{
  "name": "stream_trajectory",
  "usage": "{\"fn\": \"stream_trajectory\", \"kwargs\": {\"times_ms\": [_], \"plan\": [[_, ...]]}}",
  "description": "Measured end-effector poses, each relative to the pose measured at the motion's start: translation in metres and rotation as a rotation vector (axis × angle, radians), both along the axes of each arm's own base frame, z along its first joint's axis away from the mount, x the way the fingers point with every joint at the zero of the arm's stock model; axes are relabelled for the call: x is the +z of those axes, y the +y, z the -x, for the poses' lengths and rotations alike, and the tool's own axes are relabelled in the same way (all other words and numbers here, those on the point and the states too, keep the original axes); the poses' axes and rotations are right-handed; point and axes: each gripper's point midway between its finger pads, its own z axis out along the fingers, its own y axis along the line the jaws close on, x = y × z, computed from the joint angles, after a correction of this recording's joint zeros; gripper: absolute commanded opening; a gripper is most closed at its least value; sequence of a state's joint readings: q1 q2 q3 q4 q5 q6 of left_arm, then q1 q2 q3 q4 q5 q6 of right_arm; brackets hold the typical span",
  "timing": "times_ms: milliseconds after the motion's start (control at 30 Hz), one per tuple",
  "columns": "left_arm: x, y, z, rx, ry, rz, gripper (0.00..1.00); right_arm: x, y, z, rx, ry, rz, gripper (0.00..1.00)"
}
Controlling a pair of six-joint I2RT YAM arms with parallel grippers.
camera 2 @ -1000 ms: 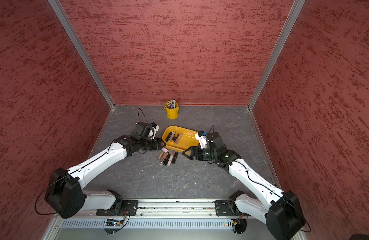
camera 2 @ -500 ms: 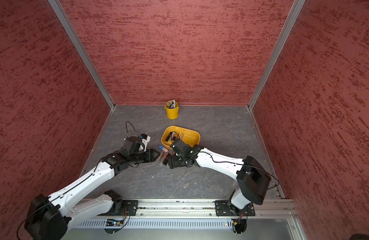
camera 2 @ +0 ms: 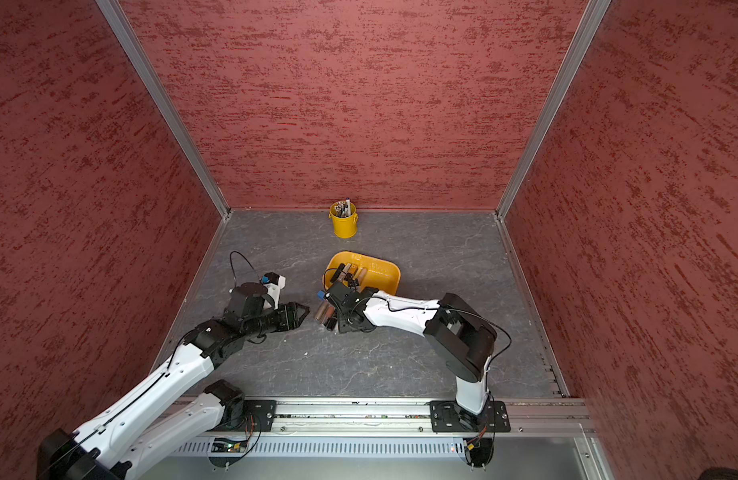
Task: Put the lipstick into the storage box
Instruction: Pick up the lipstick at the center of the board.
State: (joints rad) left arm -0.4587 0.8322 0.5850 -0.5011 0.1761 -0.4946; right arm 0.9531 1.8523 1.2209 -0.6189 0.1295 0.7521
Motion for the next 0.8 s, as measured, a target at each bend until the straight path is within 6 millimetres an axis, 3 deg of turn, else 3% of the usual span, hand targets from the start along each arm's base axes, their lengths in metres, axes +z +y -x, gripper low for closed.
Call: {"fn": "stream_trajectory", "kwargs": {"times_ms": [467, 800], "plan": [[0.000, 0.008, -0.001, 0.000, -0.002, -0.009, 0.67, -0.002, -0.002, -0.022, -0.055, -0.014, -0.001, 0.54], [-0.001, 0.012, -0.002, 0.009, 0.003, -0.008, 0.68, -0.016, -0.003, -0.022, -0.049, 0.010, 0.016, 0.47]]}}
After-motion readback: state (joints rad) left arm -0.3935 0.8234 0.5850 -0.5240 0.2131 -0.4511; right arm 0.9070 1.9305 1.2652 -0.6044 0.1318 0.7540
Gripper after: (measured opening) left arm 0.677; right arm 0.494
